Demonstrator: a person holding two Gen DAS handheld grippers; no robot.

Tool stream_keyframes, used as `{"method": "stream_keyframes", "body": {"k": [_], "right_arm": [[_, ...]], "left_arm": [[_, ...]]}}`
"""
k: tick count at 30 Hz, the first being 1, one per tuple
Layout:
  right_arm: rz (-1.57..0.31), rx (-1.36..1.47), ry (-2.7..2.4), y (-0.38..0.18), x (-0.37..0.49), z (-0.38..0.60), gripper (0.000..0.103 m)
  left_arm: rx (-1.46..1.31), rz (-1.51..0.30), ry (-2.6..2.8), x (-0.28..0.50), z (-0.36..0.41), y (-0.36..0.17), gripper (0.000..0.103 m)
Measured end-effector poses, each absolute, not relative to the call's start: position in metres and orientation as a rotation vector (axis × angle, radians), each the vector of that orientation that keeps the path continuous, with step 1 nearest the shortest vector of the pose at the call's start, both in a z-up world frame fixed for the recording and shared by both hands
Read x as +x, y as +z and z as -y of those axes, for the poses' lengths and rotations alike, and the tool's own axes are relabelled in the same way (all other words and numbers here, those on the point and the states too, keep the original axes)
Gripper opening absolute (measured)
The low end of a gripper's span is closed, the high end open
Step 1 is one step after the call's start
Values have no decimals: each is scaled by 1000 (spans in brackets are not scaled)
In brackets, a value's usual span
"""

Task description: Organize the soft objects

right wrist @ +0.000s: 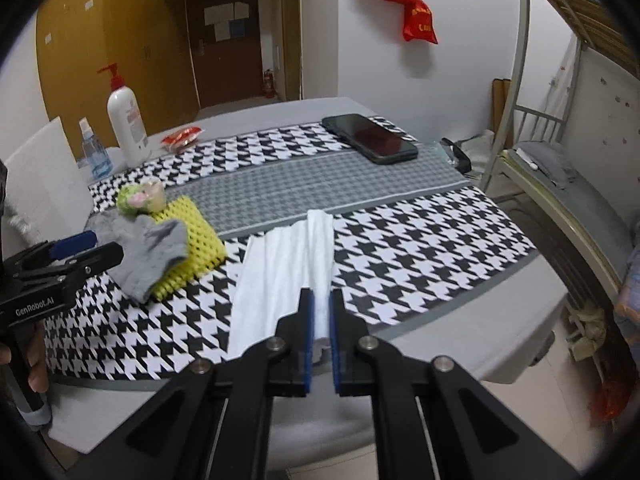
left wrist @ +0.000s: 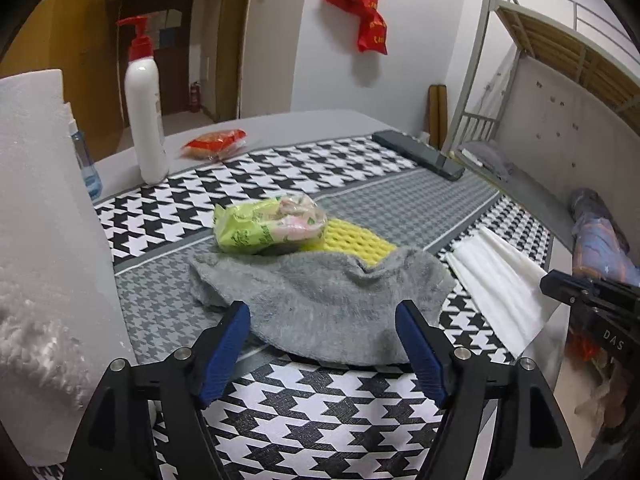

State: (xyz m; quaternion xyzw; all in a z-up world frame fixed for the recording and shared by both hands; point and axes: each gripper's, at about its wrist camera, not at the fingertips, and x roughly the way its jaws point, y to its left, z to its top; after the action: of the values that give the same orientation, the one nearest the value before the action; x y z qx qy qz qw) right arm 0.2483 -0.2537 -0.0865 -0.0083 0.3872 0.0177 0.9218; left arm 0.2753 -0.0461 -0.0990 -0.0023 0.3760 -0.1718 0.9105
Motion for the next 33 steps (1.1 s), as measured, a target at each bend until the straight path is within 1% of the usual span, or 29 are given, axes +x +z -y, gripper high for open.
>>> {"method": "stream_keyframes", "body": {"k": [1, 2, 3, 5, 7, 8, 9, 10, 11, 12, 13, 15, 17, 30, 31, 33], "right_arm": [[-796, -22, 38, -87, 248, 252, 24], [-795, -27, 41, -88, 247, 251, 43], [-789, -25, 44, -88, 246, 250, 57], [-775, -27, 57, -87, 243, 246, 63], [-774, -41, 65, -87, 243, 242, 64], [-777, -50, 69, -88, 243, 239, 67], [-781, -55, 69, -90, 244, 237, 69], [-785, -62, 70, -91, 245, 236, 70], [-788, -67, 73, -93, 245, 234, 70], [-791, -69, 75, -94, 246, 233, 70], [-794, -69, 76, -95, 246, 233, 70], [-805, -69, 72, -98, 248, 232, 70], [-808, -70, 69, -98, 248, 232, 70], [-826, -92, 46, -101, 256, 232, 71], [-829, -95, 48, -102, 256, 232, 71], [-833, -95, 52, -103, 258, 232, 76]], "left_arm": [[-6, -781, -354, 276, 46, -100, 76], [-8, -784, -352, 277, 45, -100, 76], [-11, -790, -350, 277, 45, -101, 76], [-9, -807, -347, 279, 45, -103, 76], [5, -850, -347, 284, 48, -109, 76], [10, -880, -345, 287, 49, -113, 75], [19, -881, -340, 287, 50, -114, 73], [22, -883, -337, 287, 51, -114, 66], [27, -879, -326, 287, 50, -114, 61], [24, -876, -310, 288, 48, -114, 46], [13, -875, -292, 289, 44, -114, 27], [-1, -876, -264, 291, 37, -114, 12], [-1, -877, -272, 291, 37, -114, 6], [69, -782, -376, 270, 53, -100, 4], [75, -784, -385, 270, 55, -100, 5], [96, -769, -396, 266, 59, -99, 5]]}}
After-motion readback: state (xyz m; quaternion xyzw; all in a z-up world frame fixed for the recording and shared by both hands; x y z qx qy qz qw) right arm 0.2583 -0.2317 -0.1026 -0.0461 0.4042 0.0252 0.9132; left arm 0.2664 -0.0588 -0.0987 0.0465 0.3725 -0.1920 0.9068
